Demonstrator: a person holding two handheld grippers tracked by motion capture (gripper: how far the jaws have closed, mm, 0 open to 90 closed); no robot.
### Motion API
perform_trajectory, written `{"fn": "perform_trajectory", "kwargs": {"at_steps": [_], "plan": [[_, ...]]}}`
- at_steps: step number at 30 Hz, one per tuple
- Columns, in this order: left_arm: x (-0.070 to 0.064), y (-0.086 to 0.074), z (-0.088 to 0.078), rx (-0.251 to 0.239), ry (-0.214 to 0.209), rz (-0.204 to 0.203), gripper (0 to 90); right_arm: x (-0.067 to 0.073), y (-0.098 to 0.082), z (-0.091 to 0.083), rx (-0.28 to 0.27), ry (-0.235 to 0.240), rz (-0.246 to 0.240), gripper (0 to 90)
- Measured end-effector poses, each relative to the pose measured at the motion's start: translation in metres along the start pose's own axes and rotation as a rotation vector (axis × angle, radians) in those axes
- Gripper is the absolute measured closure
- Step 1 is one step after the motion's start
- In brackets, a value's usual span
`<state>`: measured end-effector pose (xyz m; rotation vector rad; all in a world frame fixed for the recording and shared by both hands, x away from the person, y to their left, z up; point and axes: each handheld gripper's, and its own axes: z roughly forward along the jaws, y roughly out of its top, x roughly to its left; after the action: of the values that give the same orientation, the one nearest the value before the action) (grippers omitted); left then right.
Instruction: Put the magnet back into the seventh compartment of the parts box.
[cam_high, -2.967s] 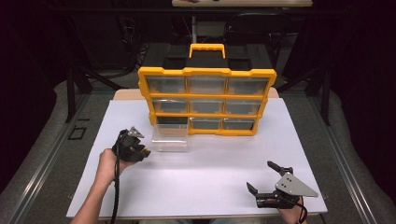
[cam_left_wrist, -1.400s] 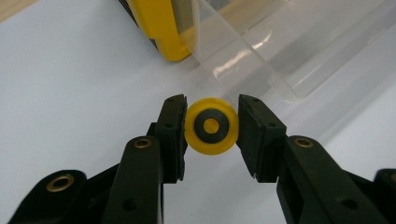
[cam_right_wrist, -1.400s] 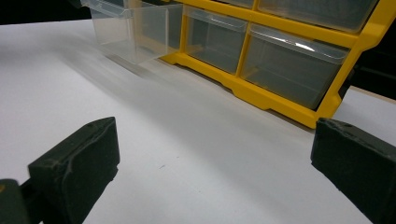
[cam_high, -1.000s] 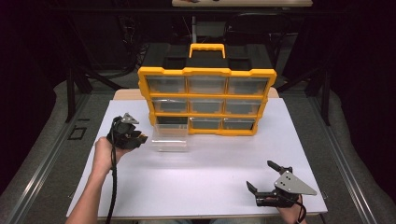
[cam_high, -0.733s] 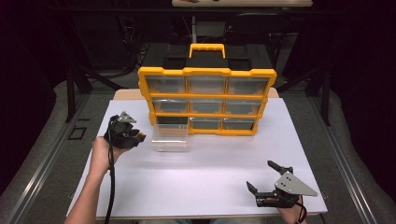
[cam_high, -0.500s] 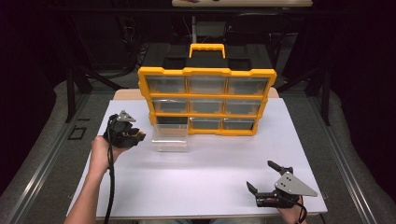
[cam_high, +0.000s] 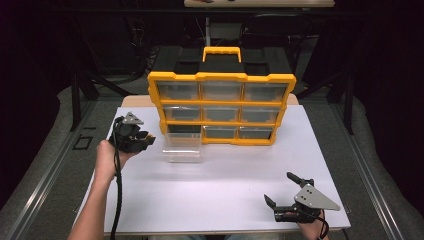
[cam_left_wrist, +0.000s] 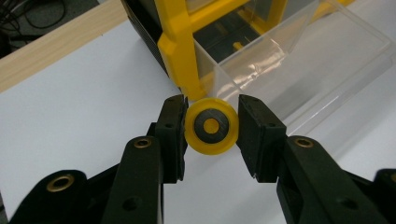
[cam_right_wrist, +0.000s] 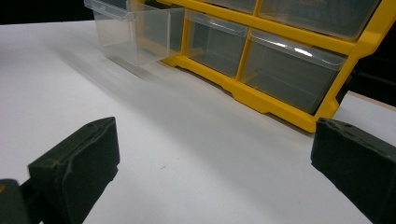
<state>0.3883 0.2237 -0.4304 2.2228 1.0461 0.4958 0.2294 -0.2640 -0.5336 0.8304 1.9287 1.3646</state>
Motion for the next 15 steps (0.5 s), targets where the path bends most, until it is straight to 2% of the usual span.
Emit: {"fn": "perform_trajectory", "kwargs": {"at_steps": [15], "plan": [[-0.006, 0.014, -0.003, -0.043, 0.006, 0.031, 63.4, 0.0, 0.0, 0.0, 0.003, -0.001, -0.001, 0.7]]}}
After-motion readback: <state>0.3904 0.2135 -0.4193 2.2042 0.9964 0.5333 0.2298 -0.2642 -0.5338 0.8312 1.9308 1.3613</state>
